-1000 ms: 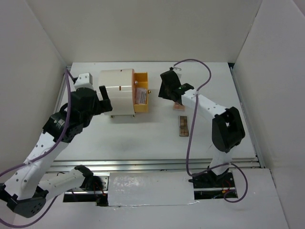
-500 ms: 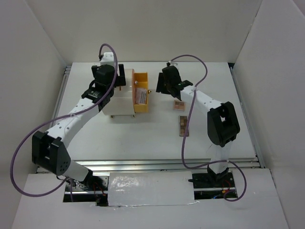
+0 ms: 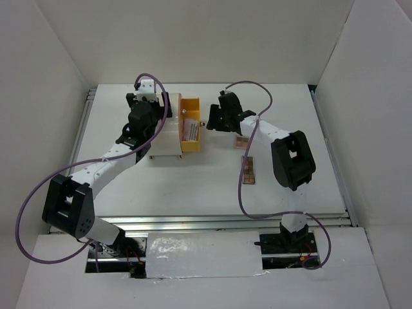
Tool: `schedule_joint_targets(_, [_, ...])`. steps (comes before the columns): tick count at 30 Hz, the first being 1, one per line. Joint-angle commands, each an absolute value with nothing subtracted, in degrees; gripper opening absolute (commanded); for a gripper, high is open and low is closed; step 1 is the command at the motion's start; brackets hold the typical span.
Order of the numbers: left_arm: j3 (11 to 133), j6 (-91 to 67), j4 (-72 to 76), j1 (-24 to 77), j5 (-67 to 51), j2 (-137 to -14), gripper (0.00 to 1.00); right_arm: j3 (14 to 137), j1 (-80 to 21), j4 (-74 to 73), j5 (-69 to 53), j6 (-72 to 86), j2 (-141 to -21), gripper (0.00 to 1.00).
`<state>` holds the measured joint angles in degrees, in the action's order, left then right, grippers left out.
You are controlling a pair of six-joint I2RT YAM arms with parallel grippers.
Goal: Organize the makeup
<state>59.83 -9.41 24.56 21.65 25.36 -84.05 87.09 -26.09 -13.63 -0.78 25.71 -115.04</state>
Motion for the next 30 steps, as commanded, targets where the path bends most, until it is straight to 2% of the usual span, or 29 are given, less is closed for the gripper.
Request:
schedule_joint_targets(1, [57.74,-9.75,25.93,21.27,25.48,-83.67,0.98,88.5,-26.02,-10.28,-4.13,26.28,-113.73,0.58])
schedule_joint_targets(19, [56.07,-11.51,26.63,21.27,25.31,-84.81,0.98,98.25,-28.39,-12.92,-13.7,27.25,-118.65,0.58])
schedule_joint_targets(30, [55.64,-11.78,27.16,21.27,25.31,-84.73,0.98,97.39,-29.36,-7.74,-19.24,31.9,-120.5,0.59])
